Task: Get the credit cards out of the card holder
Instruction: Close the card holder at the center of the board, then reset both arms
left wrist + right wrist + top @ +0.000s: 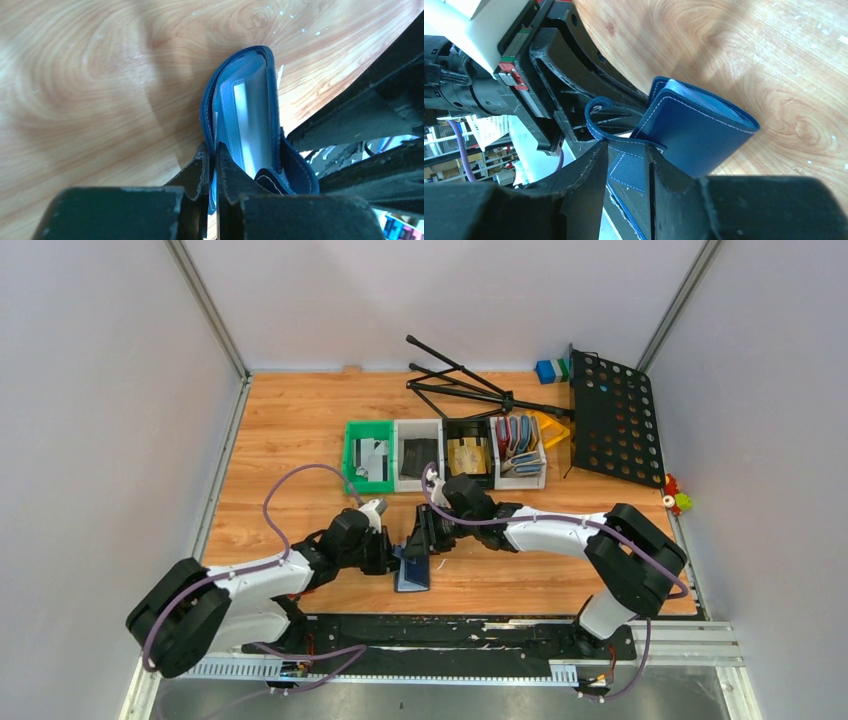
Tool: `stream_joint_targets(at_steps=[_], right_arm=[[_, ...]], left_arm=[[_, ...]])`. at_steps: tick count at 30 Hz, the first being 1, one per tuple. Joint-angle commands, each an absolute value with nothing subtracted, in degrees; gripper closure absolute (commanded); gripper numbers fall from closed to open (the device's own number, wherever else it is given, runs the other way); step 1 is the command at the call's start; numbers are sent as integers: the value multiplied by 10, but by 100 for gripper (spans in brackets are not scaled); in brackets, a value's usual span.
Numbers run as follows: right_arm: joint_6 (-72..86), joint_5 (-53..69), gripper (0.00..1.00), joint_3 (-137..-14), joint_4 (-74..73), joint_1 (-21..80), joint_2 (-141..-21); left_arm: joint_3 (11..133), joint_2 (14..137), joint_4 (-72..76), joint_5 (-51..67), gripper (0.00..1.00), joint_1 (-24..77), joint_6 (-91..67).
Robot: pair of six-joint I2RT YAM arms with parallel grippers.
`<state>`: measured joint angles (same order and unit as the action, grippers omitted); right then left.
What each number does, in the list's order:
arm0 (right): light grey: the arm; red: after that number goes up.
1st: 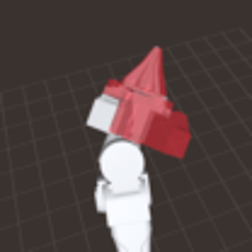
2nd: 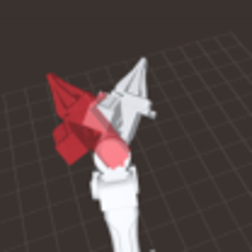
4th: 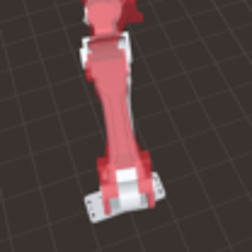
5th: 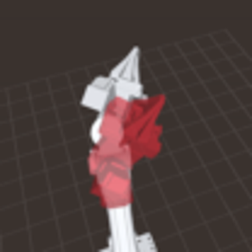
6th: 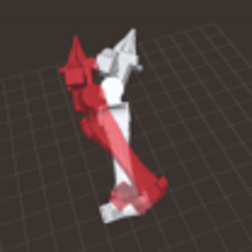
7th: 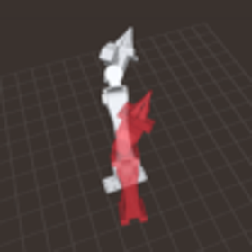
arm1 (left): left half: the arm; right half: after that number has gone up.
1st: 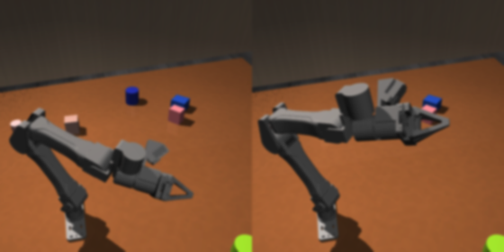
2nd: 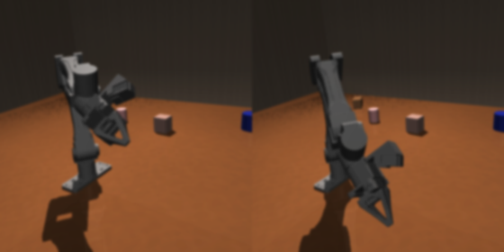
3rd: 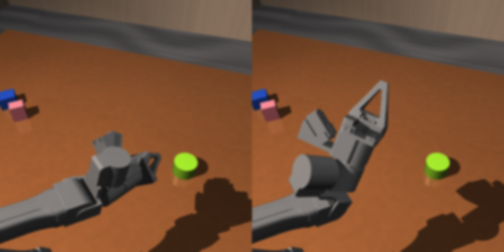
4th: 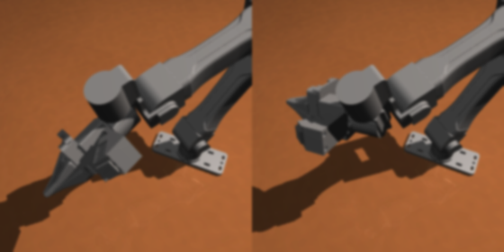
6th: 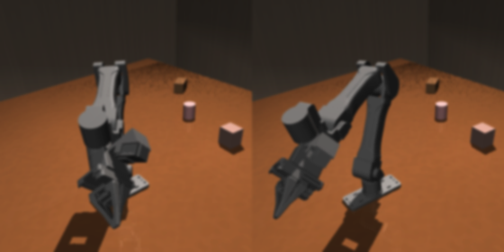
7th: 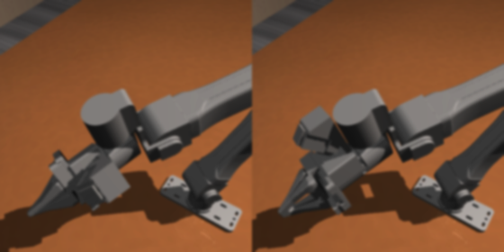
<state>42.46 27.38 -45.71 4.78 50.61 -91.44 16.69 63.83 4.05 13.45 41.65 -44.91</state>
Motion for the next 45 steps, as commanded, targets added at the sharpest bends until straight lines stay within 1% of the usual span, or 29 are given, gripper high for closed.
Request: stream_joint_targets(at_steps=[1,4,6,9,13,16,18,19,20,22,23,24,26,27,31,32,33,34,37,38,39,42,43,45], right_arm=[[416,252,69,-456,45,511,-917],[416,228,71,-447,33,511,-920],[415,208,74,-444,24,511,-924],[410,187,79,-443,14,511,-937],[404,157,82,-443,5,510,-962],[398,141,84,-447,2,510,-972],[384,138,84,-459,-12,511,-966],[377,135,85,-465,-25,511,-955],[368,132,87,-473,-38,510,-943],[347,117,88,-492,-72,510,-916],[337,104,88,-501,-95,510,-899],[328,92,88,-508,-111,510,-881],[311,66,87,-513,-125,510,-836],[301,52,87,-507,-126,510,-808],[271,-47,82,-469,-126,509,-678],[264,-79,79,-458,-128,508,-646],[256,-116,74,-446,-130,508,-613],[244,-166,63,-434,-128,507,-576],[188,-267,23,-388,-108,507,-505],[172,-303,4,-374,-101,507,-482],[162,-344,1,-362,-101,507,-464],[147,-460,0,-360,-131,497,-423],[138,-469,0,-356,-132,484,-413],[112,-428,0,-340,-116,431,-393]], left_arm=[[183,693,160,181,94,419,-464],[208,695,127,168,84,426,-448],[226,675,56,137,76,428,-427],[240,612,-57,67,68,428,-405],[263,512,-207,-17,61,426,-393],[280,474,-270,-51,57,422,-389],[288,457,-288,-70,54,417,-381],[293,450,-295,-78,48,414,-372],[299,444,-298,-83,44,412,-361],[308,426,-296,-97,31,410,-348],[311,416,-290,-104,21,410,-342],[316,407,-286,-113,13,410,-338],[320,387,-273,-128,2,410,-330],[321,381,-263,-133,0,410,-326],[308,354,-210,-162,0,410,-294],[301,347,-195,-176,0,410,-281],[295,340,-180,-185,0,410,-264],[289,333,-163,-192,0,410,-243],[273,322,-115,-235,0,410,-195],[269,320,-105,-252,0,410,-183],[264,320,-89,-270,0,410,-170],[242,321,-42,-305,0,410,-104],[235,320,-21,-314,0,409,-81],[219,317,24,-326,0,397,-47]])
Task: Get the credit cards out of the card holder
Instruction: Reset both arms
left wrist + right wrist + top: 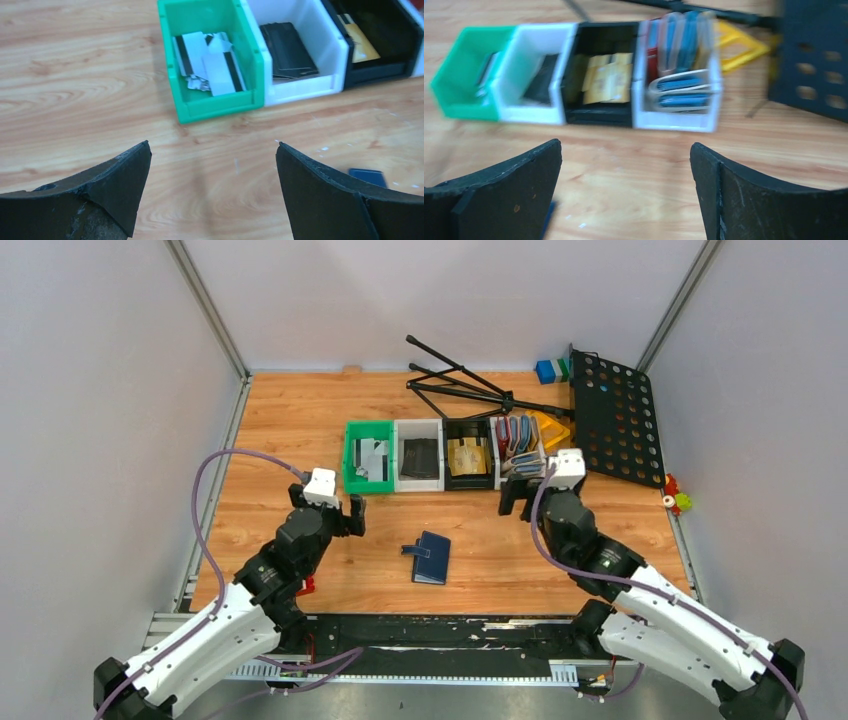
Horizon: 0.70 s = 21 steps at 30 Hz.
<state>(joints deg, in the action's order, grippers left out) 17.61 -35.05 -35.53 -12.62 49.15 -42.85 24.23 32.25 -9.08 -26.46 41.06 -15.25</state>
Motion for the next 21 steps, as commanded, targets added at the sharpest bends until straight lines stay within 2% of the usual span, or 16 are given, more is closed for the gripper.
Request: stream_joint_targets(at_steps=[1,5,9,14,21], right_arm=[[108,-400,0,-330,-105,378,-383],[108,-287,1,-306,-71,195,-364],[98,-198,0,-227,58,77,-349],[16,-154,0,-155,192,61,-400],[-18,-173,0,-93,409,55,-555]], left_arm=[[213,317,38,-323,0,379,-41],[202,335,71,-244,0,237,-76],[195,389,117,-265,0,201,-62],[198,480,163,-281,0,163,-54],[121,527,335,-160,0,23,-59]])
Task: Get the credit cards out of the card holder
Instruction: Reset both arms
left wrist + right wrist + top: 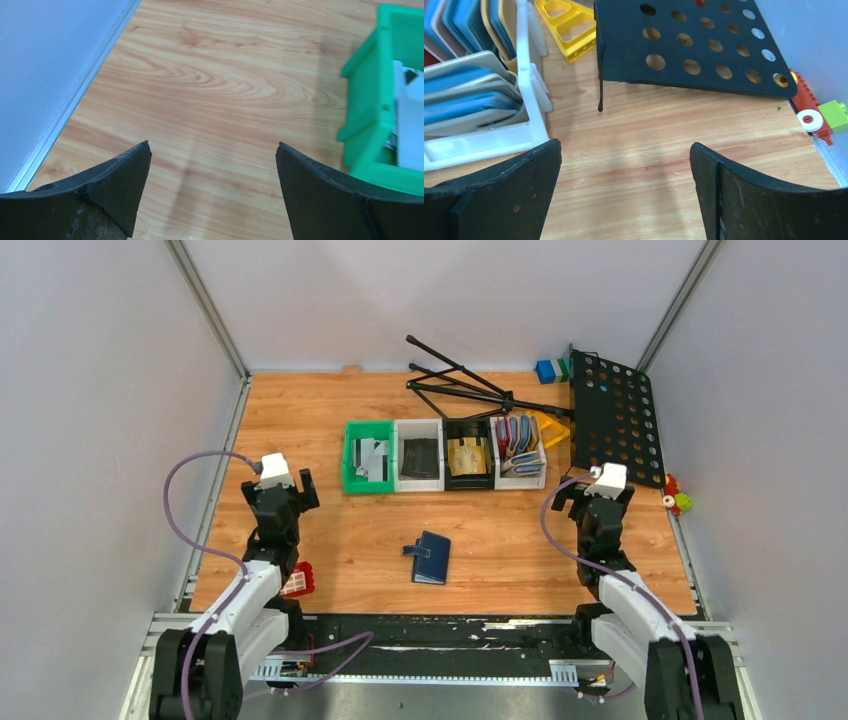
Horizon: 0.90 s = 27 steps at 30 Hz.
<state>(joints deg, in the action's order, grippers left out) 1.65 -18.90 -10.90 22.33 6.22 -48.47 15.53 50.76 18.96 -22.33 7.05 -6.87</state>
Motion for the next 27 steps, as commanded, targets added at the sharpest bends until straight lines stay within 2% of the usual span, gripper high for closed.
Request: stream_joint_targets(at_steps=[1,4,7,10,13,14,16,18,20,27], right_arm=[[-12,-169,0,-90,441,50,-601],[-18,-153,0,-115,468,44,-664],[-33,-133,1,-137,453,34,-684],[-32,-122,1,-96,558,22,-712],[-18,-97,0,-91,669,-10,-805],[-27,-75,0,-95,670,-11,-816],[-27,-64,0,-125,555,-12,-781],[-30,-63,0,-121,596,-11,-799],[-31,-64,0,-117,611,-10,-806],[-59,-11,0,-143,543,-5,-796]], left_arm=[[116,544,364,-145,0,16,-52],[113,611,445,-117,1,2,-50],[117,676,504,-59,7,2,-23],[123,709,524,-63,5,2,-16],[118,776,599,-39,6,3,-6],[122,777,593,-41,1,10,-1],[125,772,569,-35,0,12,13],[114,787,614,-14,0,13,20],[118,780,591,-10,0,13,22],[117,783,603,-10,0,13,21]])
